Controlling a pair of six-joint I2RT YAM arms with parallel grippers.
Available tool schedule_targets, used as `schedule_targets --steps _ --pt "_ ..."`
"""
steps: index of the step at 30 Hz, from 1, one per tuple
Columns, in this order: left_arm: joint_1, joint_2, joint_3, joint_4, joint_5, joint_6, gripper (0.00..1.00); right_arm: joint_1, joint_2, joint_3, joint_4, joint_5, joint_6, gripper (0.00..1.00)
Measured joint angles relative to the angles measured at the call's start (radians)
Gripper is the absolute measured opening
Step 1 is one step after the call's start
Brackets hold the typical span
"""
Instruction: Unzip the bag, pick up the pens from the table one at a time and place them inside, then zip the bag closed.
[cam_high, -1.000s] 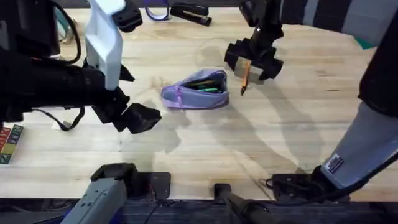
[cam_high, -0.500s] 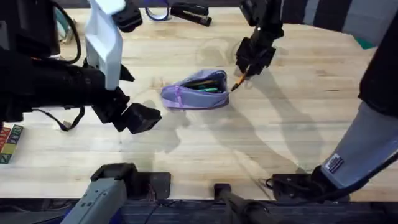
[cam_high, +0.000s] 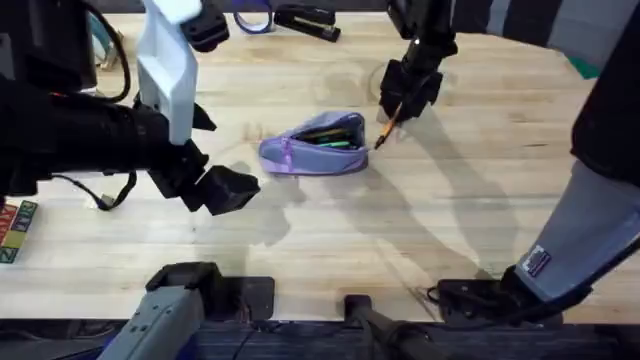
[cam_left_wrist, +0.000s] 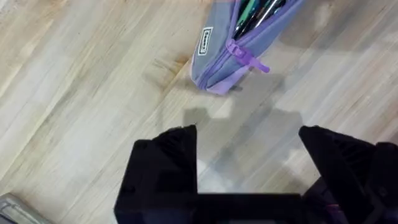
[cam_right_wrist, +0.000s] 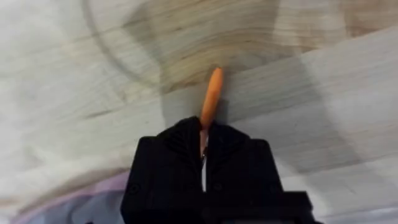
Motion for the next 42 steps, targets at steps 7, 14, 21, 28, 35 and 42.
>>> schedule_targets --steps 7,14,21,28,35,42 --pt "0.0 0.0 0.0 0.0 0.0 0.0 0.993 0.0 -0.021 0.14 -0.077 -0.007 -0.228 0.031" --pt "0.0 0.0 0.0 0.0 0.0 0.0 0.993 0.0 -0.12 0.264 -0.141 -0.007 -0.465 0.031" --pt "0.0 0.0 0.0 0.0 0.0 0.0 0.992 0.0 -0.203 0.293 -0.202 -0.007 -0.773 0.031" --pt "0.0 0.0 0.0 0.0 0.0 0.0 0.993 0.002 -0.255 0.293 -0.301 -0.007 -1.075 0.031" --pt "0.0 0.0 0.0 0.0 0.0 0.0 0.993 0.058 -0.266 0.293 -0.342 -0.016 -1.343 0.03" --pt "0.0 0.0 0.0 0.0 0.0 0.0 0.993 0.15 -0.266 0.293 -0.411 -0.156 -1.569 0.03"
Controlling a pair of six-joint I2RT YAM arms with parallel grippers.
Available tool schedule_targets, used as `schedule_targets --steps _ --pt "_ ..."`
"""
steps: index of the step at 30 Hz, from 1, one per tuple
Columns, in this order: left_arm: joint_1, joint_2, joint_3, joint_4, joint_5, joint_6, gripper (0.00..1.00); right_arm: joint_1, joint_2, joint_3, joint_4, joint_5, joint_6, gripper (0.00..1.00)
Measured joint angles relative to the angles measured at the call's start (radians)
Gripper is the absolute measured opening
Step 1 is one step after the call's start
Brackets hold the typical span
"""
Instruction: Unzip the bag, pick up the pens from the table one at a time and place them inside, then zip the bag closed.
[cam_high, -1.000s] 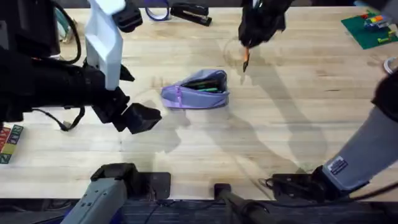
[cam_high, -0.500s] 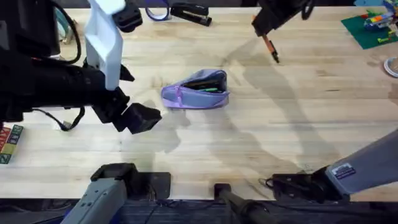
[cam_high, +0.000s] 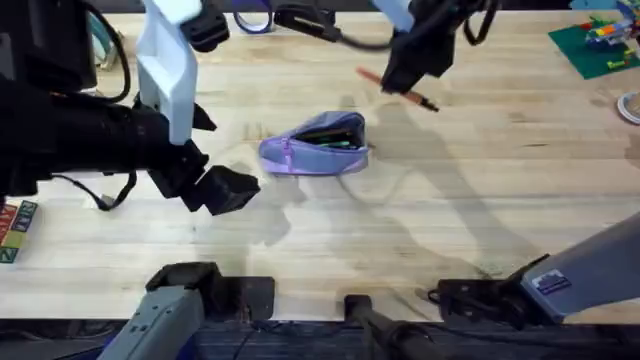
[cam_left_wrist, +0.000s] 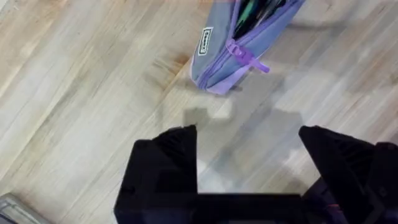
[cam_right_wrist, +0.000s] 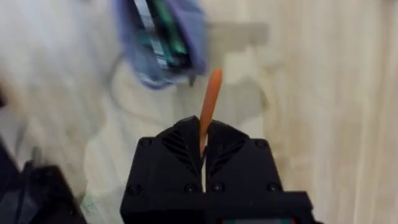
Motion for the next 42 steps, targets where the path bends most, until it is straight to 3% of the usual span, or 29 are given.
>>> schedule_targets --steps 12,30,42 --pt "0.0 0.0 0.0 0.0 0.0 0.0 0.993 0.027 0.0 0.0 -0.038 -0.318 -0.162 0.031" --pt "0.0 0.0 0.0 0.0 0.0 0.0 0.993 0.027 0.006 0.0 -0.013 -0.372 -0.284 0.031" --pt "0.0 0.0 0.0 0.0 0.0 0.0 0.993 0.028 0.16 0.001 0.055 -0.446 -0.287 0.032"
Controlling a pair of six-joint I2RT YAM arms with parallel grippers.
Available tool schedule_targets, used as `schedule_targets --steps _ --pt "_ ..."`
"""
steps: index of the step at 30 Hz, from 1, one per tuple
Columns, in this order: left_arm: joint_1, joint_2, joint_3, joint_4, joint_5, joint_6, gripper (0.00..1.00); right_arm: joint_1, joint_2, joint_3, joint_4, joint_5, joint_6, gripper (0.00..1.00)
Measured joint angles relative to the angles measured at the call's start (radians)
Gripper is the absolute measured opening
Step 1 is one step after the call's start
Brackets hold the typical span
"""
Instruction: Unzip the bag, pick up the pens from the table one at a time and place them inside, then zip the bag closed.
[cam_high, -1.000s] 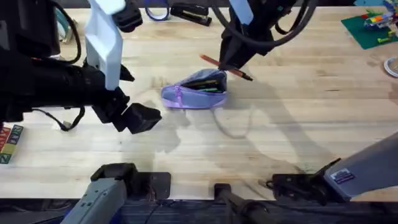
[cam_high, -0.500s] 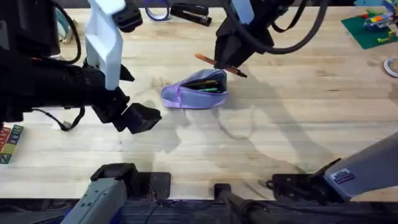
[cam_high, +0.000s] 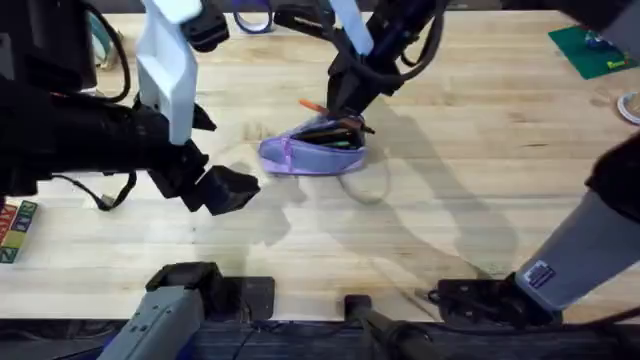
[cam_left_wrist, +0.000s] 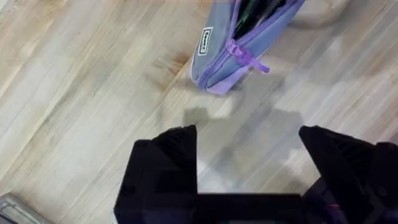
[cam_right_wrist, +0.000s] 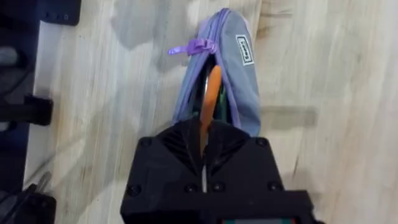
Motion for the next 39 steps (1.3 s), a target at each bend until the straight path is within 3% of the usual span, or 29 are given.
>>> schedule_targets --steps 15,31,33,34,39 --pt "0.0 0.0 0.0 0.0 0.0 0.0 0.994 0.013 0.197 0.0 0.028 -0.03 -0.004 0.032" --pt "0.0 0.0 0.0 0.0 0.0 0.0 0.993 0.037 0.264 -0.005 0.021 -0.034 -0.101 0.032" --pt "0.0 0.0 0.0 0.0 0.0 0.0 0.993 0.037 0.269 -0.007 0.022 -0.034 -0.101 0.103" --pt "0.0 0.0 0.0 0.0 0.0 0.0 0.993 0.037 0.269 -0.007 0.019 -0.035 -0.101 0.194" --pt "0.0 0.0 0.0 0.0 0.0 0.0 0.993 0.037 0.269 -0.009 0.022 -0.033 -0.1 0.903"
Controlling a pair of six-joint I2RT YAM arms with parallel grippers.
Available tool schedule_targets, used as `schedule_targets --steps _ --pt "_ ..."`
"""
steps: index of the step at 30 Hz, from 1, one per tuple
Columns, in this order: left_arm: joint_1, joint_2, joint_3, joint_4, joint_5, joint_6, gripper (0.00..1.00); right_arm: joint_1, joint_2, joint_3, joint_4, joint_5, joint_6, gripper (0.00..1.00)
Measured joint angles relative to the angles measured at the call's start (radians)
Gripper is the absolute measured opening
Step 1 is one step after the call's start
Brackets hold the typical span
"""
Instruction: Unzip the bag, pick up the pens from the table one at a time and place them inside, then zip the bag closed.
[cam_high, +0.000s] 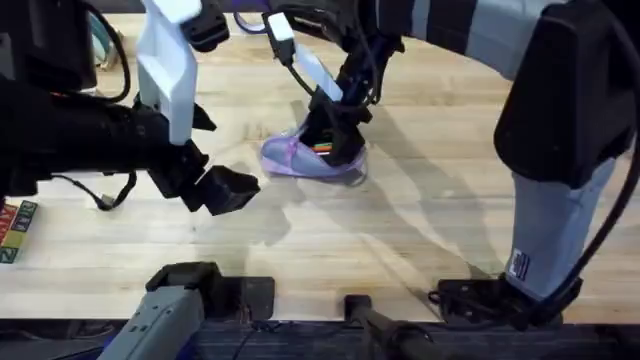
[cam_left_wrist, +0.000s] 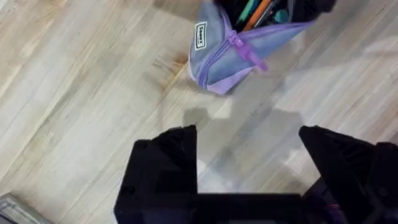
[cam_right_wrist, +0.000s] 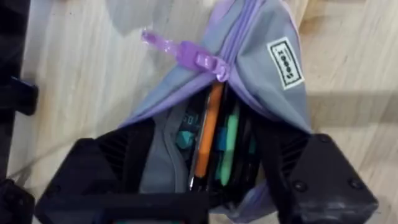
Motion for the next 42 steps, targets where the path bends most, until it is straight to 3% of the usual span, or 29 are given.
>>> schedule_targets --steps 2,13,22,36,42 --pt "0.0 0.0 0.0 0.0 0.0 0.0 0.993 0.0 0.0 0.0 0.003 0.001 -0.003 0.987" --pt "0.0 0.0 0.0 0.0 0.0 0.0 0.993 -0.003 -0.038 -0.007 0.005 0.004 0.0 0.995" --pt "0.0 0.0 0.0 0.0 0.0 0.0 0.993 -0.013 -0.259 -0.01 -0.059 -0.013 0.015 0.996" --pt "0.0 0.0 0.0 0.0 0.0 0.0 0.993 -0.013 -0.444 -0.01 -0.067 -0.018 0.282 0.996" --pt "0.0 0.0 0.0 0.001 0.0 0.0 0.993 -0.013 -0.491 -0.01 -0.07 0.042 0.351 0.996"
